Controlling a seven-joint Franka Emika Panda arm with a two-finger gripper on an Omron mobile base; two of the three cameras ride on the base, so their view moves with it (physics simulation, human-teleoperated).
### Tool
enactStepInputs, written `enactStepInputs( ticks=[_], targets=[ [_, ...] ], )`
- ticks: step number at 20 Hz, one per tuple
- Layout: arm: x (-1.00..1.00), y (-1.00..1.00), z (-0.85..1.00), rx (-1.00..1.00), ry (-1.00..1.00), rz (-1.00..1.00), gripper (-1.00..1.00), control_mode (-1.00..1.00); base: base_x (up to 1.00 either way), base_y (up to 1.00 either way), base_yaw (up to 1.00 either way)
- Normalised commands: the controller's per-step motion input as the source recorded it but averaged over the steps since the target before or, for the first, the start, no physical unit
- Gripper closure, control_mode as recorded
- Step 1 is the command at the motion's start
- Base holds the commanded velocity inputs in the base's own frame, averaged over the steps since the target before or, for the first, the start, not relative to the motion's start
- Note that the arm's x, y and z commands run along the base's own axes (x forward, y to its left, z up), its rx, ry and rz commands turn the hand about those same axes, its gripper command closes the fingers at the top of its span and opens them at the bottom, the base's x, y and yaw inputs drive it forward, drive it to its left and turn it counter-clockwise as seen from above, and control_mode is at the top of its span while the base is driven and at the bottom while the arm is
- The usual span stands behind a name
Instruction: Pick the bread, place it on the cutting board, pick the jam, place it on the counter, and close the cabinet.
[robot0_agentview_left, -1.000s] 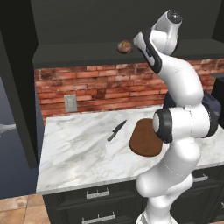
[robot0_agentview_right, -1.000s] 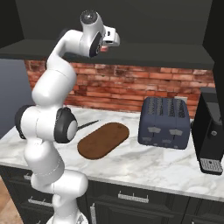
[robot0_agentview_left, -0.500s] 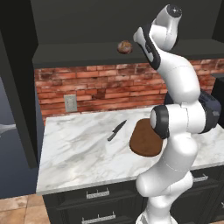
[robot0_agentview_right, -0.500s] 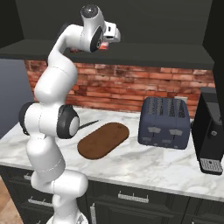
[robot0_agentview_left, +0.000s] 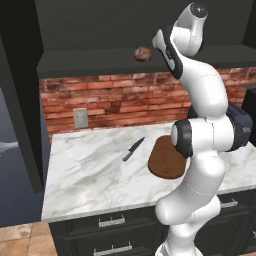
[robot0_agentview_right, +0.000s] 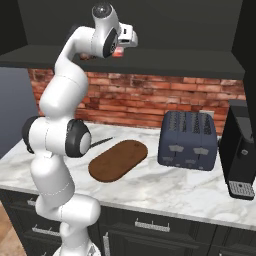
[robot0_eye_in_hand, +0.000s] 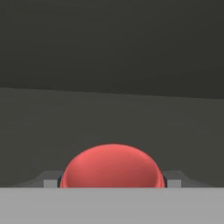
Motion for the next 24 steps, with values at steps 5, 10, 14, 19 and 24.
enactStepInputs(
  ticks=[5, 10, 14, 19, 24],
  targets=[
    [0.0, 0.0, 0.0, 0.0, 0.0, 0.0, 1.0, -1.0, 0.0, 0.0, 0.0],
    [-0.1, -0.03, 0.0, 0.0, 0.0, 0.0, 1.0, -1.0, 0.0, 0.0, 0.0],
    [-0.27, -0.08, 0.0, 0.0, 0.0, 0.0, 1.0, -1.0, 0.0, 0.0, 0.0],
    [-0.33, -0.07, 0.0, 0.0, 0.0, 0.0, 1.0, -1.0, 0.0, 0.0, 0.0],
    [-0.43, -0.09, 0.0, 0.0, -0.01, 0.0, 1.0, -1.0, 0.0, 0.0, 0.0]
  ],
)
